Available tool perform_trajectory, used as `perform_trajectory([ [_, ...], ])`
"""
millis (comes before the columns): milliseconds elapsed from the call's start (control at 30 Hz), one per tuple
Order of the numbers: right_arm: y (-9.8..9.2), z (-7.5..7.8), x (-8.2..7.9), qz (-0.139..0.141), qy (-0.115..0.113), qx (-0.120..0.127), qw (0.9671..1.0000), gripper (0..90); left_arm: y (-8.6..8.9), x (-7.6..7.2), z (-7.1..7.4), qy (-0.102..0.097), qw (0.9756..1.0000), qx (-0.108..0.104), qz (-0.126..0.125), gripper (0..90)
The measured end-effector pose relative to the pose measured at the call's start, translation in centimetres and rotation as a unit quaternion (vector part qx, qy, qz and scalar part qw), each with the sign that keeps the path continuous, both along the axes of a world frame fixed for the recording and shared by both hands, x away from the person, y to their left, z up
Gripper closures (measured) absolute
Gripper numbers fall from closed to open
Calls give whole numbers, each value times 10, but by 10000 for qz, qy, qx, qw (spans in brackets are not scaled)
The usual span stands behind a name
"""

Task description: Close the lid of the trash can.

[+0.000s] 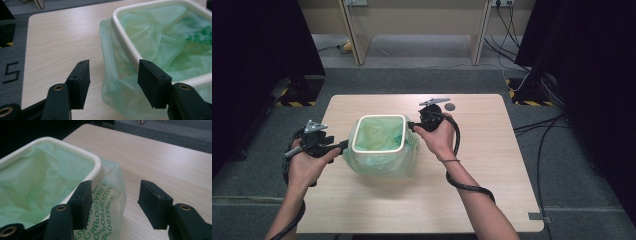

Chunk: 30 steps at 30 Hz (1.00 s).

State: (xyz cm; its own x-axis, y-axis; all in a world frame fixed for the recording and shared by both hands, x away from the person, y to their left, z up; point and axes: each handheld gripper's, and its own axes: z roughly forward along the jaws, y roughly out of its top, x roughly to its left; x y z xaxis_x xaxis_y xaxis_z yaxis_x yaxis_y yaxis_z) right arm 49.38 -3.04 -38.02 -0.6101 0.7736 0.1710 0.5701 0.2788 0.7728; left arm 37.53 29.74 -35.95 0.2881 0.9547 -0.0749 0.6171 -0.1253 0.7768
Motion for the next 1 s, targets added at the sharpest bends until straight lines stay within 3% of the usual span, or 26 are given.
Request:
perform_trajectory([
  [67, 1, 4, 0, 23, -57, 41, 10000, 469, -3, 1, 2, -31, 9998, -193, -63, 448],
  [333, 13, 11, -1, 157, -68, 227, 9996, 528, -17, 9, 0, 109, 9993, -298, -215, 490],
  [600, 21, 5, -2, 289, 34, 223, 9993, 579, -26, 12, -10, 308, 9986, -149, -415, 569],
  [1000, 23, -4, -3, 414, 239, 316, 9984, 632, -31, 7, -18, 306, 9984, 50, -470, 599],
])
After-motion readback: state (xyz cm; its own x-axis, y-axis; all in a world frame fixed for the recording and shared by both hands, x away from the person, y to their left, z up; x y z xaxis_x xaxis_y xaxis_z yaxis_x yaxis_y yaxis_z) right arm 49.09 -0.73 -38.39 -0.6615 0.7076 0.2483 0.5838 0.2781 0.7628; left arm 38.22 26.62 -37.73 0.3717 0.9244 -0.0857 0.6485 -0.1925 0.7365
